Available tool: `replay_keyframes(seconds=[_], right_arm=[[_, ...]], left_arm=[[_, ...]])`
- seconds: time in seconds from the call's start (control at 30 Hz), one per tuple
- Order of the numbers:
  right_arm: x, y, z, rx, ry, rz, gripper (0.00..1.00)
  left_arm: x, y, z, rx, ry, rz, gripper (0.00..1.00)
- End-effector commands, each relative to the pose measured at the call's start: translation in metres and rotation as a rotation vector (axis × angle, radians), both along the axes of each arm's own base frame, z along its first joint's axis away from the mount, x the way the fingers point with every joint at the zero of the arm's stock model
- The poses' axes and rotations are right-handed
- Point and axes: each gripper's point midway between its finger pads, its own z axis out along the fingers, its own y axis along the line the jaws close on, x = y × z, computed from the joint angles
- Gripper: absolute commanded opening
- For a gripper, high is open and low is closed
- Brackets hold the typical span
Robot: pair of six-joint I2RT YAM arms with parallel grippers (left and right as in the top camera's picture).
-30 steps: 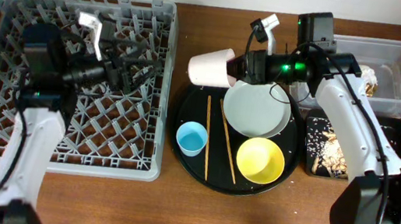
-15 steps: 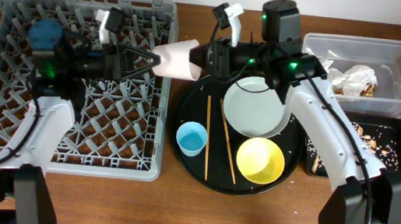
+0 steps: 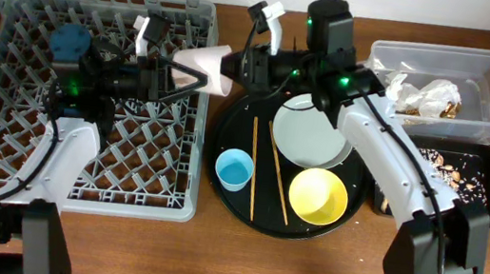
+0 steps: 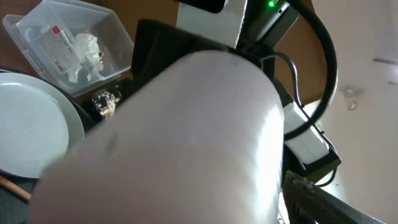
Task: Sort waste into correct bins and load items into the dishwasher rack
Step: 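Hand the pink cup from the right gripper to the left gripper, then place the pink cup upside down in the dish rack with left gripper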
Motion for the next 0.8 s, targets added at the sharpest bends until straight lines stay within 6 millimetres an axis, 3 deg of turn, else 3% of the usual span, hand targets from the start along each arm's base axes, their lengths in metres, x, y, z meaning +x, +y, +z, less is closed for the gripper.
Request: replay_keyframes(seconds=[0.0, 0.1, 0.2, 0.3, 0.33, 0.43, 0.57, 0.6, 0.7, 0.77], right_arm=[[-0.005, 0.010, -0.004, 0.001, 0.013, 0.031, 0.04], [-0.006, 0.011, -0.004, 0.001, 0.017, 0.033, 0.04], [-0.005, 0.010, -0.005, -0.002, 0.009, 0.030, 0.04], [-0.005, 0.010, -0.006, -0.004, 0.013, 0.031, 0.06], [-0.005, 0.010, -0.006, -0.005, 0.016, 0.031, 0.15], [-0.005, 0.009, -0.006, -0.005, 0.016, 0.029, 0.61], [0.010, -0.009, -0.008, -0.010, 0.026, -0.020, 0.72], [0.019, -0.022, -0.013, -0.028, 0.046, -0.064, 0.74], [0.044, -0.060, -0.043, -0.148, 0.143, -0.245, 0.81], [0.050, -0.077, -0.059, -0.215, 0.184, -0.318, 0.84]], left_arm=[[0.001, 0.008, 0.007, 0.002, -0.026, 0.006, 0.87], [0.003, 0.013, 0.007, 0.002, -0.025, 0.020, 0.83], [0.003, 0.013, 0.007, 0.002, -0.026, 0.020, 0.64], [0.003, 0.013, 0.007, 0.002, -0.026, 0.020, 0.57], [0.003, 0.013, 0.007, 0.002, -0.027, 0.021, 0.56], [0.003, 0.014, 0.010, 0.003, -0.051, 0.023, 0.56], [0.009, 0.038, 0.022, 0.022, -0.211, 0.084, 0.56], [0.011, 0.048, 0.027, 0.033, -0.274, 0.108, 0.55], [0.014, 0.067, 0.032, 0.050, -0.340, 0.160, 0.51], [0.018, 0.080, 0.033, 0.054, -0.345, 0.202, 0.50]])
